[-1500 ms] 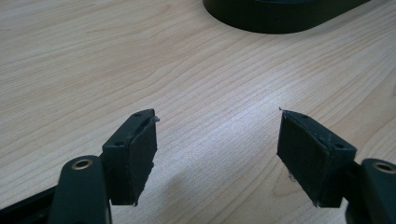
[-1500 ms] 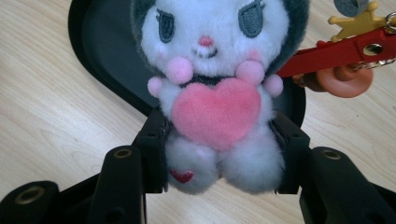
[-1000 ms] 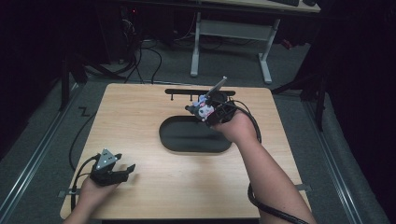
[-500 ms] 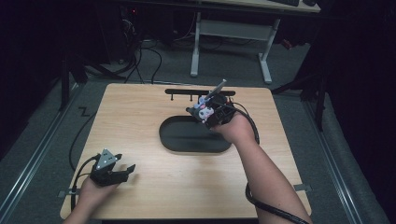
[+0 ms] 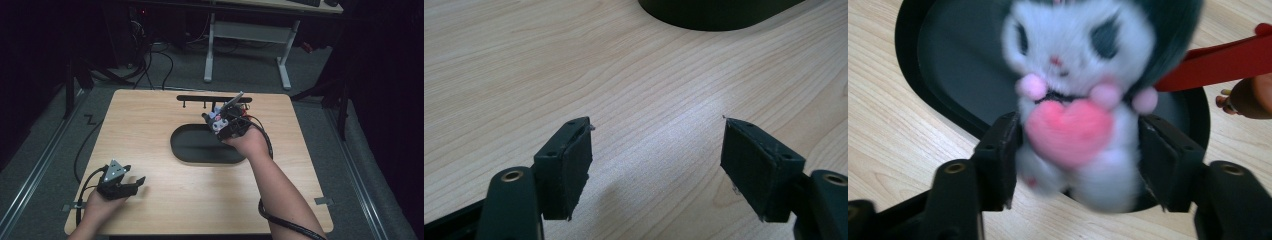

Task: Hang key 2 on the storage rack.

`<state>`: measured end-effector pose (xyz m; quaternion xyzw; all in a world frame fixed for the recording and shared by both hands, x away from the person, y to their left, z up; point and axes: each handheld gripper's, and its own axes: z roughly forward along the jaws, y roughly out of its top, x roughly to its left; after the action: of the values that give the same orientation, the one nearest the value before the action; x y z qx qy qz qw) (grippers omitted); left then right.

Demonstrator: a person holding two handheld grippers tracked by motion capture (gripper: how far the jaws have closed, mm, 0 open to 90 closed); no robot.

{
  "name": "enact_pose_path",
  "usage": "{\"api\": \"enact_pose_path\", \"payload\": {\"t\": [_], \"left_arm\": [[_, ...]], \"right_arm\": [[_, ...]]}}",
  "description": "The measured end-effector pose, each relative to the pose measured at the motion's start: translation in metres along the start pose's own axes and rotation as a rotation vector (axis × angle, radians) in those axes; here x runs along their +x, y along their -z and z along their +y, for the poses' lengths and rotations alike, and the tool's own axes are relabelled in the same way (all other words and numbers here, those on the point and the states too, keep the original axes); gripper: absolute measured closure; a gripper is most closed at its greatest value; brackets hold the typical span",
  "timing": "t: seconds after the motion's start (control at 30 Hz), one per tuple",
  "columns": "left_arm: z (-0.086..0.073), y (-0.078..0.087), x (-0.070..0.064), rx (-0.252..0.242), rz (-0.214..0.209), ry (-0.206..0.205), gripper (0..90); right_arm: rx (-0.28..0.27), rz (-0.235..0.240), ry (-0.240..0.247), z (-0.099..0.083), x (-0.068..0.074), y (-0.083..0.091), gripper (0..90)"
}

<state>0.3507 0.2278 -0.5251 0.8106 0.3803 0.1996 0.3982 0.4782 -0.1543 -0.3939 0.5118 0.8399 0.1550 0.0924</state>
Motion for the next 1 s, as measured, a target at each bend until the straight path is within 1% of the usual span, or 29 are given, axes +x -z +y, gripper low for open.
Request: {"api": "enact_pose_path", "payload": {"t": [0.07, 0.1, 0.23, 0.27, 0.47, 0.5, 0.6, 0.67, 0.8, 0.83, 0.9, 0.93, 0.97, 1.0], "left_arm": [[0.000, -0.001, -0.001, -0.009, 0.005, -0.001, 29.1], [0.000, -0.001, -0.001, -0.011, 0.005, -0.001, 29.1], [0.000, -0.001, -0.001, -0.011, 0.001, -0.002, 29.1], [0.000, -0.001, -0.001, -0.013, 0.001, -0.001, 29.1], [0.002, -0.003, -0.003, -0.005, -0.006, -0.013, 29.1], [0.002, -0.004, -0.004, -0.010, -0.007, -0.012, 29.1], [0.002, -0.005, -0.005, -0.004, -0.012, -0.020, 29.0], [0.003, -0.006, -0.005, -0.002, -0.015, -0.025, 29.0], [0.003, -0.006, -0.008, 0.001, -0.020, -0.033, 29.0], [0.003, -0.007, -0.009, 0.001, -0.021, -0.035, 29.0], [0.003, -0.007, -0.010, -0.002, -0.023, -0.039, 29.0], [0.004, -0.007, -0.012, 0.000, -0.028, -0.045, 29.0], [0.004, -0.007, -0.013, -0.003, -0.029, -0.050, 29.0], [0.004, -0.007, -0.014, -0.003, -0.029, -0.055, 28.9]], "right_arm": [[-0.013, 0.006, 0.000, 0.000, 0.000, 0.001, 36.2], [-0.012, 0.006, -0.007, 0.000, 0.001, 0.002, 36.0], [-0.026, 0.010, -0.007, -0.003, 0.002, 0.005, 35.8], [-0.020, 0.011, -0.009, -0.004, 0.002, 0.006, 35.8], [-0.021, 0.019, -0.016, -0.017, 0.002, 0.005, 35.3], [-0.022, 0.022, -0.019, -0.020, 0.002, 0.004, 35.1], [-0.035, 0.032, -0.020, -0.033, 0.001, 0.001, 34.3], [-0.044, 0.027, -0.016, -0.044, 0.000, -0.002, 33.9], [-0.072, 0.036, -0.033, -0.067, -0.006, -0.008, 33.9], [-0.079, 0.032, -0.037, -0.074, -0.007, -0.010, 33.9], [-0.112, 0.040, -0.052, -0.086, -0.008, -0.013, 33.9], [-0.115, 0.040, -0.059, -0.090, -0.008, -0.014, 33.9], [-0.134, 0.030, -0.052, -0.098, -0.009, -0.016, 33.8], [-0.152, 0.025, -0.059, -0.104, -0.009, -0.017, 33.5]]}}
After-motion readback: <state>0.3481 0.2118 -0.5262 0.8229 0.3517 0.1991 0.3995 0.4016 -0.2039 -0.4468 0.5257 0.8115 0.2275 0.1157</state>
